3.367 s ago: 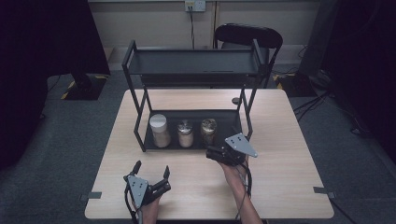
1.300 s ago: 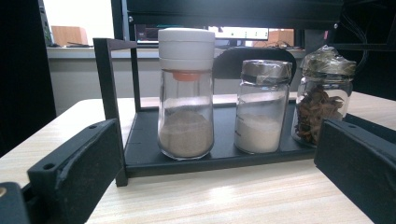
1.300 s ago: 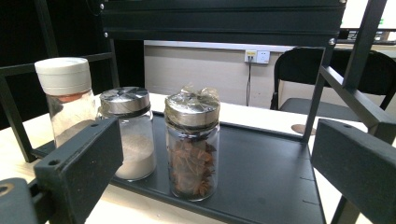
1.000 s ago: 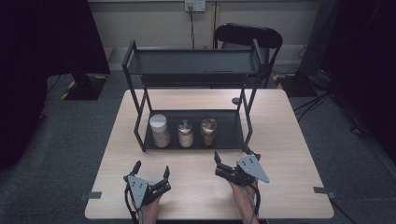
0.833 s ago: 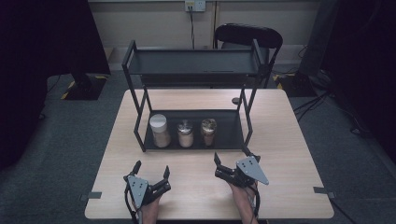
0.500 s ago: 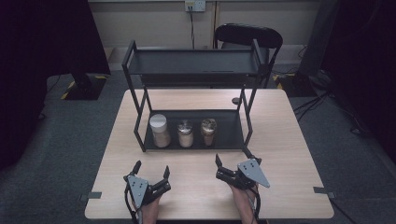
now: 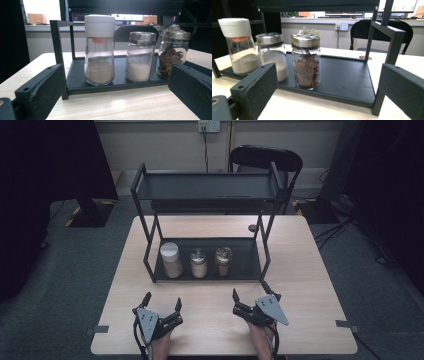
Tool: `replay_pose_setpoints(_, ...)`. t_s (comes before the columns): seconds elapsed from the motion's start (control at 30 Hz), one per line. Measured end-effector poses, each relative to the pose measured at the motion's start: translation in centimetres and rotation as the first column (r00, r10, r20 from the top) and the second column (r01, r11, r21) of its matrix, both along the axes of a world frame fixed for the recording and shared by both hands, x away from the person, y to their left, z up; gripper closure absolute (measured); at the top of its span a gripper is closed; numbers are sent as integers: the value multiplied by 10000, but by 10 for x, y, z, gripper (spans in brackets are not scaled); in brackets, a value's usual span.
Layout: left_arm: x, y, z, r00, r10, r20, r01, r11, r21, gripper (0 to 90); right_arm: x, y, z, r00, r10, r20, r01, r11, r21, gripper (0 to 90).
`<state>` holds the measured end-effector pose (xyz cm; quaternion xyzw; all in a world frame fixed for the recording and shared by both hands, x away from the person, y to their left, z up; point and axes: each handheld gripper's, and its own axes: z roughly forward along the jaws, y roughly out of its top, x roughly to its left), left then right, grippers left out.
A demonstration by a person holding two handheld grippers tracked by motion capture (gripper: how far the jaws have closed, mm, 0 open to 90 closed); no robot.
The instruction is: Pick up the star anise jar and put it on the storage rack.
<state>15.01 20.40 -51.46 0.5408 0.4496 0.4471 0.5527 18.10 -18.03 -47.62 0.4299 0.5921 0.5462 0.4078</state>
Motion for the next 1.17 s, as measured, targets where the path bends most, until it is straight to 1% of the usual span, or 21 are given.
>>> replay_pose_setpoints(0.23, 0, 0, 0, 10000, 2, 5, -2, 10000, -5, 3, -2, 0, -6, 9999, -76, -81, 76, 10000, 30, 13)
replay_pose_setpoints(0.33, 0, 0, 0, 10000, 6, 12, -6, 10000, 1, 4, -4, 1, -9, 10000, -91, -34, 90, 9999, -97, 13)
replay_pose_setpoints(0.53, 0, 0, 0, 10000, 8, 25, -8, 10000, 14, 4, -6, 0, -16, 10000, -39, -23, 39, 10000, -3, 14)
replay_pose_setpoints(0.7, 0, 0, 0, 10000, 12, 17, -12, 10000, 11, 3, -7, 1, -20, 10000, -69, -28, 69, 10000, -15, 17)
replay_pose_setpoints(0.83, 0, 0, 0, 10000, 14, 19, -14, 10000, 8, 4, -8, 1, -21, 10000, -93, 13, 93, 10000, 6, 17)
replay_pose_setpoints(0.87, 0, 0, 0, 10000, 16, 21, -16, 10000, 8, 3, -8, 1, -23, 9999, -97, 30, 96, 9999, 83, 17)
replay_pose_setpoints(1.0, 0, 0, 0, 10000, 17, 16, -17, 10000, 4, 3, -10, 2, -24, 9998, -157, 142, 156, 9999, 60, 16)
replay_pose_setpoints(1.17, 0, 0, 0, 10000, 32, 7, -32, 10000, -10, 3, -10, 2, -25, 9997, -163, 165, 161, 9998, 111, 16)
